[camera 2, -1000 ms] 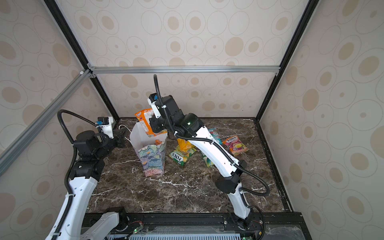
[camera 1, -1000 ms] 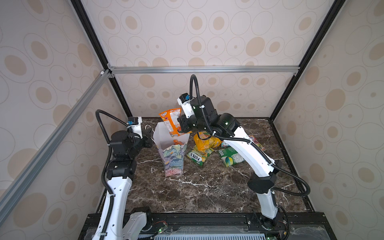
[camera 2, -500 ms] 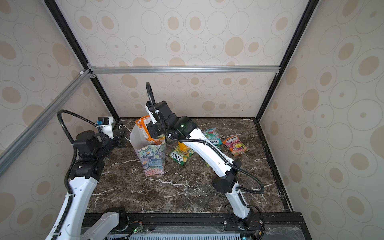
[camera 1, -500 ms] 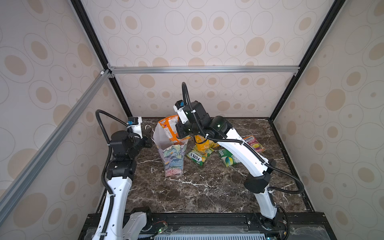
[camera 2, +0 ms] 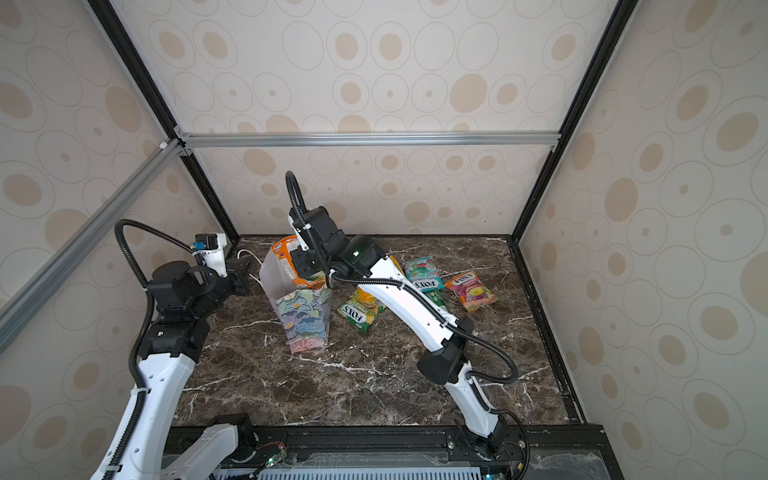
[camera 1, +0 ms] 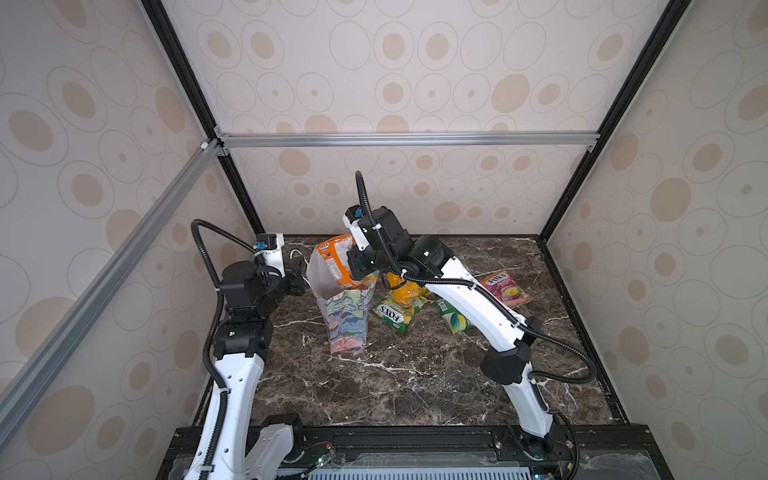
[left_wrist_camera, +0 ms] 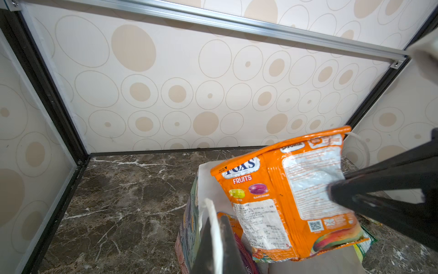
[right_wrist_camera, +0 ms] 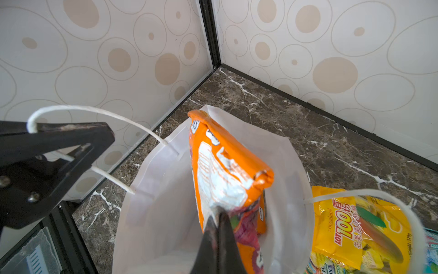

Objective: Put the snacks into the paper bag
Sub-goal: 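Lower the orange packet into the white bag and open the right gripper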

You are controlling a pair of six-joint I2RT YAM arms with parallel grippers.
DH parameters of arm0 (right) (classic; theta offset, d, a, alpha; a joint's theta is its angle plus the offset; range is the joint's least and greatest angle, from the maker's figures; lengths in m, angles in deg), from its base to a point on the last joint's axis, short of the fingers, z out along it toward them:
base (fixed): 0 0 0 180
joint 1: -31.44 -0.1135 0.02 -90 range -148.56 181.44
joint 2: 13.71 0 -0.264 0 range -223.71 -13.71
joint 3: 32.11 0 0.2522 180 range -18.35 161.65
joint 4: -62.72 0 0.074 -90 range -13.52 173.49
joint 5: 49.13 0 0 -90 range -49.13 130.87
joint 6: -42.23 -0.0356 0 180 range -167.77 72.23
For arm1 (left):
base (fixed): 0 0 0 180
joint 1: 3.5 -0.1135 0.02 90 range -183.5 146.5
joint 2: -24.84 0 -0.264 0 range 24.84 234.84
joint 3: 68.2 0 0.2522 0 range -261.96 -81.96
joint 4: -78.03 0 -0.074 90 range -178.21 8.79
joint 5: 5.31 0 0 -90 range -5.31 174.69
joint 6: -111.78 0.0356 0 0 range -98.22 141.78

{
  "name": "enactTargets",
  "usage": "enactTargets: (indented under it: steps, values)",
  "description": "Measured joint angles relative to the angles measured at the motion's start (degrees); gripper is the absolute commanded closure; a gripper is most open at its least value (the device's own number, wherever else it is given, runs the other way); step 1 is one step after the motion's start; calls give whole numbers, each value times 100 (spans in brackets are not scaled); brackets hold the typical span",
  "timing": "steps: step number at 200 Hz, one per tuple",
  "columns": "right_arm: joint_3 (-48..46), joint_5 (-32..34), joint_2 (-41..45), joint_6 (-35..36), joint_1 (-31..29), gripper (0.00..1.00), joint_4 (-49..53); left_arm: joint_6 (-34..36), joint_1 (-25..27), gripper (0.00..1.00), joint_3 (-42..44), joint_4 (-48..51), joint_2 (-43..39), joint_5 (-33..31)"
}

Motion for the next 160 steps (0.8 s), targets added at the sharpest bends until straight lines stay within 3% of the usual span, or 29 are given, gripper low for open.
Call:
enactTargets:
  steps: [160]
  values:
    - [37,55,-291,-153,-133,100,107,0,-2,100,0,0,0,0]
